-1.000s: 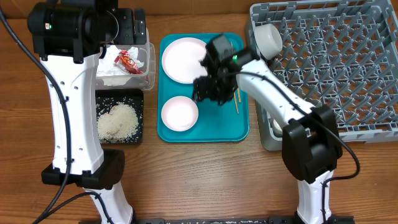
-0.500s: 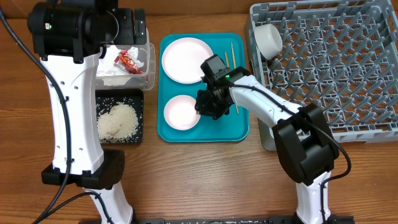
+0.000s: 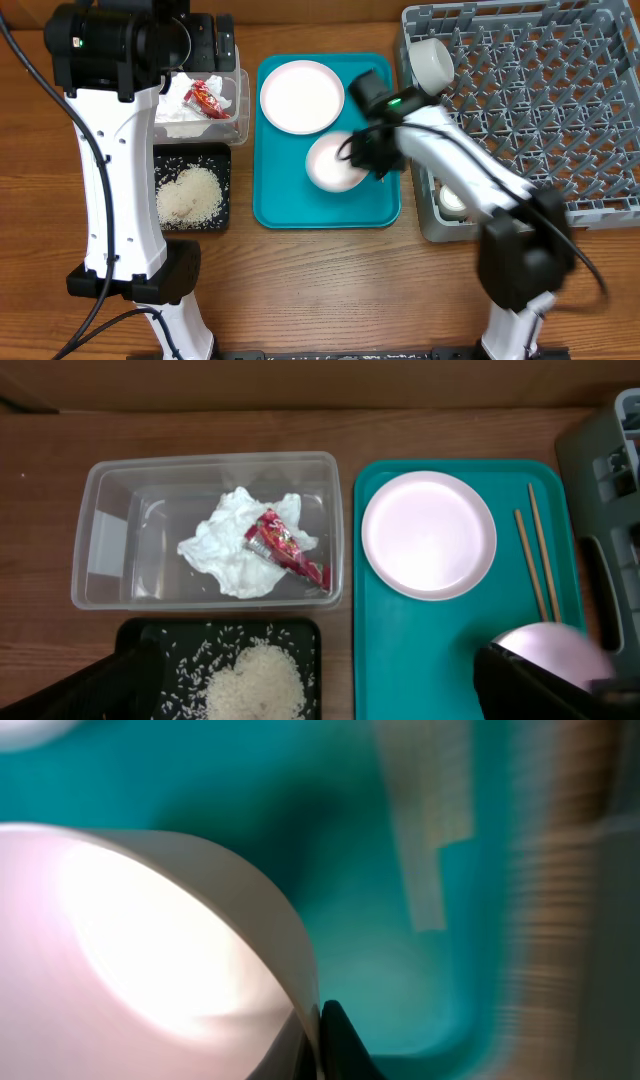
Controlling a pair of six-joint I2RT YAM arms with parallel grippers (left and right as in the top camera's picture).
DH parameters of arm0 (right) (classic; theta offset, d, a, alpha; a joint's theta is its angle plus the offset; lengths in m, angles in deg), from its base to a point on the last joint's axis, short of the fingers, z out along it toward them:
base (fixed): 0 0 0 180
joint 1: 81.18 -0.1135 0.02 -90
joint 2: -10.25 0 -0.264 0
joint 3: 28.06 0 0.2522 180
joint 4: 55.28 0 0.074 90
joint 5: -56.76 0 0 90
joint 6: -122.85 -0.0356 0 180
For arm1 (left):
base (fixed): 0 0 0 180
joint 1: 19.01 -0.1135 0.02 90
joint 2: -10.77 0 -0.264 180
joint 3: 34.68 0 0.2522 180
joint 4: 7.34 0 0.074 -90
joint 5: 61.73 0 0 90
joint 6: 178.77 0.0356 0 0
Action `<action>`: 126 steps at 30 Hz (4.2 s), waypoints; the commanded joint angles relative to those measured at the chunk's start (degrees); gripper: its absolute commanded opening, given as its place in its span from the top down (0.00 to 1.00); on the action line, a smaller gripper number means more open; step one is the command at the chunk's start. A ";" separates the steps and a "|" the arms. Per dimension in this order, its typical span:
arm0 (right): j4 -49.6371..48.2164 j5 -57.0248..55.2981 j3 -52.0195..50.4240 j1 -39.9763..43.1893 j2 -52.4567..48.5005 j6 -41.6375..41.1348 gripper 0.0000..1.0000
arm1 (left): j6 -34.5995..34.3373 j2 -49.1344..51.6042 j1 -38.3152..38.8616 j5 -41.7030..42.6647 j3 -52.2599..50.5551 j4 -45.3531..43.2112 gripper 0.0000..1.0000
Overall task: Sort waste into correct bins and load items into the dishwasher
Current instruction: 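Carry the pink bowl into the dish rack and release it, then reach the right gripper to the white plate and grip its edge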
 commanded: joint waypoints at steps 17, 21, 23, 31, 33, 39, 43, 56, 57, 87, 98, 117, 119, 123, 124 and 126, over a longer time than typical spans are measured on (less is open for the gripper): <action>4.37 -84.41 3.34 1.60 18.36 3.28 0.96 | 0.09 -0.74 0.13 -0.44 -0.04 0.13 0.00; 4.50 -92.21 3.34 1.75 9.62 3.58 0.96 | 0.09 -0.74 0.13 -0.46 -0.04 0.13 0.00; 3.89 -92.08 3.32 1.90 5.64 4.07 0.96 | 0.09 -0.74 0.13 -0.46 -0.04 0.13 0.00; 2.91 -92.08 3.32 1.92 -4.37 3.87 0.96 | 0.09 -0.74 0.13 -0.46 -0.04 0.15 0.00; 2.91 -91.71 3.32 1.92 -5.49 3.85 0.96 | 0.09 -0.74 0.13 -0.44 -0.04 0.13 0.00; 2.62 -87.58 2.78 3.08 -6.43 1.90 0.96 | 0.09 -0.74 0.13 -0.46 -0.04 0.13 0.00; 2.05 -85.74 1.75 4.11 -6.43 1.92 0.96 | 0.09 -0.74 0.13 -0.44 -0.04 0.13 0.00; -2.97 -84.94 -5.75 4.04 -6.43 1.95 0.96 | 0.09 -0.74 0.13 -0.46 -0.04 0.13 0.00; -2.97 -84.50 -5.75 3.93 -6.43 1.95 0.96 | 0.09 -0.74 0.13 -0.44 -0.04 0.13 0.00; -4.09 -63.45 9.46 -6.97 -0.72 5.68 0.07 | 0.09 -0.74 0.13 -0.46 -0.04 0.13 0.00; -17.84 -11.37 13.18 -5.55 -2.16 -0.33 0.07 | 0.09 -0.74 0.13 -0.44 -0.04 0.13 0.00; -20.98 -10.62 11.91 -4.55 -20.04 -19.96 0.32 | 0.09 -0.74 0.13 -0.44 -0.04 0.13 0.00; -21.55 -10.67 11.91 -4.55 -20.37 -19.93 0.34 | 0.09 -0.74 0.13 -0.44 -0.04 0.13 0.00; -21.75 -11.30 11.91 -4.55 -21.03 -19.91 0.44 | 0.09 -0.74 0.13 -0.46 -0.04 0.13 0.00; -21.68 -11.32 11.91 -4.55 -21.57 -19.91 0.46 | 0.09 -0.74 0.13 -0.46 -0.04 0.13 0.00; -21.29 -11.21 11.91 -4.55 -22.38 -19.93 0.50 | 0.09 -0.74 0.13 -0.46 -0.04 0.13 0.00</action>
